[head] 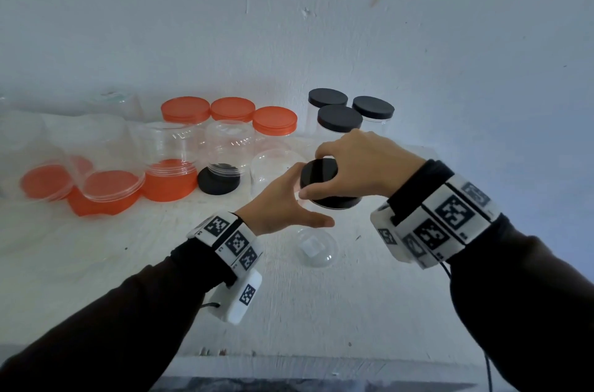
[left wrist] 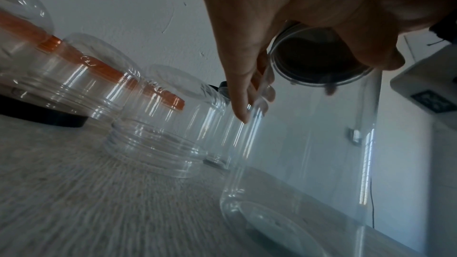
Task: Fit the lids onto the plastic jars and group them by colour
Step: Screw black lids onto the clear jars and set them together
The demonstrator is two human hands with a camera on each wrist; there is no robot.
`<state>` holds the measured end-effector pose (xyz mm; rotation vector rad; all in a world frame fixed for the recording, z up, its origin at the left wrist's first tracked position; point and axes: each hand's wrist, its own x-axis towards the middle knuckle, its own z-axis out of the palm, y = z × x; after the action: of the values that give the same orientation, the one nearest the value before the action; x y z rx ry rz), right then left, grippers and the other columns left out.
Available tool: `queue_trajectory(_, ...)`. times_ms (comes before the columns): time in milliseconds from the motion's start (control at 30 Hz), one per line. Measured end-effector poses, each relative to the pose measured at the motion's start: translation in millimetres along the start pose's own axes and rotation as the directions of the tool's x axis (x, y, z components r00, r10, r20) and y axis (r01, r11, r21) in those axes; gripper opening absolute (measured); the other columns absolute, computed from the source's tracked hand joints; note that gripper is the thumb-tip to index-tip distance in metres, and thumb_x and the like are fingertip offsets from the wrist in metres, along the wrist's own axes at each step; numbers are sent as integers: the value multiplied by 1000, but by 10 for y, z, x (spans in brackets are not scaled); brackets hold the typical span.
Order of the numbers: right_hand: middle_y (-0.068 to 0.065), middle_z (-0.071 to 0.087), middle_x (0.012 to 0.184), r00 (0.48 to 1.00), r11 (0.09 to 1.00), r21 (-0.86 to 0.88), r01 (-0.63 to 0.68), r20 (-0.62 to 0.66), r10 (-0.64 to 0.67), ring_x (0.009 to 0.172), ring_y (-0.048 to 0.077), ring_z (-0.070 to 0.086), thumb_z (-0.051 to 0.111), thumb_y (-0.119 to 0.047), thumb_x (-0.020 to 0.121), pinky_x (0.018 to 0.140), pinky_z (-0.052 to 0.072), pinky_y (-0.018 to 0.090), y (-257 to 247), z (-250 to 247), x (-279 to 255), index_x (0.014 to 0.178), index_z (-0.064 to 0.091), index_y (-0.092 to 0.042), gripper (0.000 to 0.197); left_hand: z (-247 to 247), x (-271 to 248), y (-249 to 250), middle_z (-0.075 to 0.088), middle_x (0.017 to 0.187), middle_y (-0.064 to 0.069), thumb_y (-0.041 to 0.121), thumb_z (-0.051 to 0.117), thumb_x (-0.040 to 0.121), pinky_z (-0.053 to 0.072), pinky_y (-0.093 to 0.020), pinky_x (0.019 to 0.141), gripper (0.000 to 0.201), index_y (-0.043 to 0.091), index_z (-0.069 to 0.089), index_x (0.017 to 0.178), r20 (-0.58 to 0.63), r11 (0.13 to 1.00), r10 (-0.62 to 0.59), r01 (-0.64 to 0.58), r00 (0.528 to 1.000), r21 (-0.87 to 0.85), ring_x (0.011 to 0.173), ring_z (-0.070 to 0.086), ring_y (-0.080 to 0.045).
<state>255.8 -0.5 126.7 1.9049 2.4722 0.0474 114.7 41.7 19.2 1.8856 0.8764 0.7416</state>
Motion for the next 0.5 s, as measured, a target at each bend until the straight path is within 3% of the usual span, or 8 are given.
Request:
queue_trajectory(67, -6, 49, 117, 969, 994, 97, 58, 235, -80, 107, 16, 50, 62, -62, 73, 85, 45, 30, 77, -89, -6, 133, 41, -34, 70, -5, -5, 18, 53, 116, 15, 21, 85, 62, 40, -15, 91, 81, 27, 37, 127, 6, 1000, 16, -16, 1000, -2, 112, 49, -1)
queue_trajectory(133, -10, 38, 128, 907, 969, 214, 121, 373, -195, 114, 13, 45, 73, -39, 73, 96, 43, 32, 119, -173, -10, 137, 34, -42, 75, -2, -12, 29, 50, 119, 17, 21, 85, 62, 38, -12, 95, 85, 30, 36, 131, 8, 999, 46, -46, 999, -8, 114, 46, 3)
queue_trajectory(200, -9, 41, 119, 923, 969, 211, 132, 330, -197, 109, 13, 47, 74, -29, 71, 92, 46, 33, 135, -155, 2, 132, 39, -44, 72, 4, -12, 35, 51, 121, 15, 21, 85, 62, 37, -14, 97, 86, 29, 35, 132, 7, 998, 58, -58, 998, -16, 115, 46, 3)
queue_trajectory(300, -7, 47, 90, 992, 992, 111, 53, 109, -65, 86, 14, 54, 67, -56, 70, 69, 48, 26, 45, -47, -4, 122, 51, -33, 59, 8, -4, 25, 54, 119, 11, 33, 87, 56, 40, -21, 95, 89, 24, 38, 130, 3, 1000, 21, -21, 1000, -2, 113, 50, -4)
queue_trajectory(367, -5, 48, 82, 1000, 1000, 27, -1, 0, 1, 75, 15, 53, 58, -67, 73, 56, 39, 21, -27, 14, -16, 114, 55, -23, 61, 7, -4, 19, 56, 120, 9, 43, 84, 50, 42, -24, 93, 92, 23, 39, 128, 12, 1000, -4, 4, 1000, 8, 112, 52, -7)
queue_trajectory(433, -2, 54, 94, 1000, 999, -40, 5, 23, -4, 85, 17, 52, 52, -70, 75, 62, 39, 24, -22, 6, -14, 121, 51, -24, 66, 4, -4, 19, 56, 121, 8, 37, 85, 54, 41, -25, 93, 90, 23, 39, 130, 17, 1000, -11, 12, 1000, -2, 113, 52, -8)
queue_trajectory(500, -5, 47, 119, 975, 996, 57, 70, 206, -80, 105, 16, 49, 59, -64, 75, 84, 43, 29, 47, -79, -20, 135, 38, -34, 70, 0, -8, 31, 54, 121, 9, 27, 86, 59, 39, -22, 95, 88, 22, 38, 132, 9, 1000, 5, -5, 1000, -6, 114, 50, -7)
